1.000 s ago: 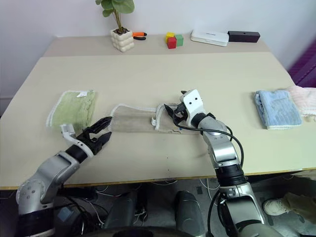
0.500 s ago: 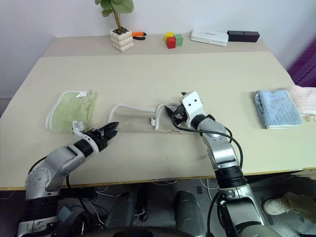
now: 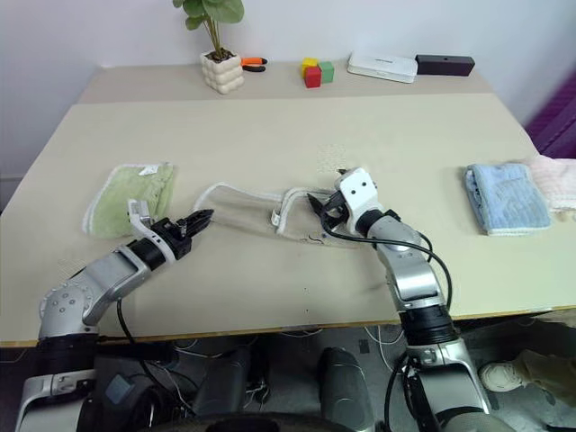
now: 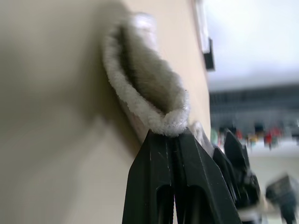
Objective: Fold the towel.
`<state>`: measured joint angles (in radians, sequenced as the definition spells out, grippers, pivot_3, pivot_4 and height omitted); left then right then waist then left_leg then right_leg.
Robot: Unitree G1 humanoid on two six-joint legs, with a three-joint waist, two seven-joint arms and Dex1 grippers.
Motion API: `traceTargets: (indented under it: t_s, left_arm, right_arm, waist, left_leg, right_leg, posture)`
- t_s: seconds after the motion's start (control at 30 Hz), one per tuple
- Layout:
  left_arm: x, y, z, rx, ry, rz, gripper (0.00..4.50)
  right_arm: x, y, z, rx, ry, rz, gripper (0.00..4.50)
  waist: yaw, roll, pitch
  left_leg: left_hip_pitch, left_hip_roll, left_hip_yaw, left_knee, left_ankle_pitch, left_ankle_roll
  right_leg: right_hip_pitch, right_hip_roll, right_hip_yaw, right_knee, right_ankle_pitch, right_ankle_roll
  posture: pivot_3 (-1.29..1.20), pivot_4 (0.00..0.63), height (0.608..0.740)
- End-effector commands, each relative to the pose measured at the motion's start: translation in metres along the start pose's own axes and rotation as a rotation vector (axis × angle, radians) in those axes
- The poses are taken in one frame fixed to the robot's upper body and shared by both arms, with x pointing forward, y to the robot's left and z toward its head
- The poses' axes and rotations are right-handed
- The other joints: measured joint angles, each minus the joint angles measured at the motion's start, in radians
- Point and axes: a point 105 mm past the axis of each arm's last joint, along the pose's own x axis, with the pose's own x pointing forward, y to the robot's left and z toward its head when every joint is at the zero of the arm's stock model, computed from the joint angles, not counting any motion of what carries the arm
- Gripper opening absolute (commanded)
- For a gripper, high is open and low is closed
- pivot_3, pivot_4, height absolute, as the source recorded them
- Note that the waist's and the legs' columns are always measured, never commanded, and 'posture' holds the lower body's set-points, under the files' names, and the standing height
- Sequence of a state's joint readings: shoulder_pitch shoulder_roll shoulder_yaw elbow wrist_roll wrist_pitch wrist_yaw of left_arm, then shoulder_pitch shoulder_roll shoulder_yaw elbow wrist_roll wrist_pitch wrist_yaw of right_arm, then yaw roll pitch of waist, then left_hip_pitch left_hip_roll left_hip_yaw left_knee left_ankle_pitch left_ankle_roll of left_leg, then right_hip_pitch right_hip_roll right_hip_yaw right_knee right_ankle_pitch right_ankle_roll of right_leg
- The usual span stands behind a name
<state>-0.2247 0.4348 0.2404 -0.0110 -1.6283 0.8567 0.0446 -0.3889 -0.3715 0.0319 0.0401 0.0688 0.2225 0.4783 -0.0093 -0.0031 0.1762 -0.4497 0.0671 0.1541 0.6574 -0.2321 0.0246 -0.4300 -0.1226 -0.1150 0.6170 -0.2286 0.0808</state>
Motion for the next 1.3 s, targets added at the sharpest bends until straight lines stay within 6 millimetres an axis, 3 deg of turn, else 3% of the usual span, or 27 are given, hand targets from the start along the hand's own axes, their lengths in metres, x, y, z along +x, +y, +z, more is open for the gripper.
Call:
traceTargets:
  t_s: [0.03,0.2,0.3,0.5,0.63,0.73,1.03,1.27,1.3]
  left_arm:
    - [0.012,-0.042,-0.008,0.240,0.072,-0.182,0.03]
    - [0.039,-0.080,-0.018,0.365,0.109,-0.384,0.03]
    - [0.065,-0.095,-0.037,0.435,0.175,-0.457,0.03]
    - [0.089,-0.122,-0.076,0.500,0.324,-0.633,0.03]
    - [0.099,-0.119,-0.108,0.567,0.486,-0.655,0.03]
    - [0.103,-0.114,-0.118,0.596,0.542,-0.665,0.03]
    - [0.121,-0.096,-0.136,0.657,0.636,-0.616,0.03]
    - [0.125,-0.096,-0.147,0.642,0.664,-0.668,0.03]
    - [0.126,-0.094,-0.149,0.645,0.673,-0.660,0.28]
  right_arm:
    - [-0.015,-0.025,0.015,-0.028,-0.038,-0.047,4.50]
    - [-0.028,-0.047,0.013,-0.033,-0.018,-0.100,4.50]
    - [-0.035,-0.058,0.011,-0.041,-0.001,-0.141,4.50]
    - [-0.055,-0.085,0.008,-0.042,0.030,-0.246,4.50]
    - [-0.082,-0.113,0.005,-0.070,0.071,-0.368,4.50]
    - [-0.094,-0.122,0.008,-0.083,0.075,-0.428,4.50]
    - [-0.096,-0.113,0.015,-0.080,0.050,-0.446,4.50]
    - [-0.095,-0.110,0.018,-0.069,0.036,-0.449,4.50]
    - [-0.095,-0.110,0.019,-0.069,0.036,-0.450,4.50]
  waist:
    - [0.000,0.000,0.000]
    - [-0.002,0.000,0.000]
    - [-0.001,0.000,0.000]
    - [0.002,-0.001,0.001]
    - [0.002,-0.001,0.001]
    - [-0.001,-0.001,0.001]
    - [0.003,-0.001,0.001]
    - [0.001,-0.001,0.001]
    - [0.000,-0.001,0.001]
  left_leg:
    - [-0.003,0.000,0.000,0.000,0.000,0.000]
    - [-0.006,-0.002,0.003,-0.001,0.005,-0.007]
    - [-0.005,-0.002,0.004,-0.003,0.007,-0.005]
    - [-0.004,-0.002,0.004,-0.004,0.008,-0.006]
    - [-0.004,-0.002,0.003,-0.004,0.008,-0.006]
    - [-0.004,-0.002,0.002,-0.004,0.008,-0.006]
    - [-0.002,-0.001,-0.001,-0.004,0.006,-0.003]
    - [-0.003,-0.002,-0.002,-0.003,0.005,-0.001]
    - [-0.003,-0.002,-0.002,-0.003,0.005,-0.001]
  right_leg:
    - [0.000,0.000,0.000,0.000,0.000,0.000]
    - [-0.002,0.003,0.000,-0.001,0.001,0.002]
    - [-0.002,0.003,0.000,0.000,0.002,0.004]
    - [-0.002,0.004,-0.001,0.000,0.002,0.005]
    - [-0.002,0.004,-0.001,0.000,0.002,0.005]
    - [-0.002,0.004,-0.001,0.000,0.002,0.005]
    - [-0.001,0.004,-0.001,0.001,0.002,0.005]
    - [-0.001,0.004,-0.001,0.000,0.002,0.005]
    - [-0.001,0.004,-0.001,0.001,0.002,0.005]
  posture:
    - [0.00,0.150,0.740]
    - [0.00,0.150,0.740]
    - [0.00,0.150,0.740]
    - [0.00,0.150,0.740]
    - [0.00,0.150,0.740]
    - [0.00,0.150,0.740]
    - [0.00,0.150,0.740]
    - [0.00,0.150,0.740]
    - [0.00,0.150,0.740]
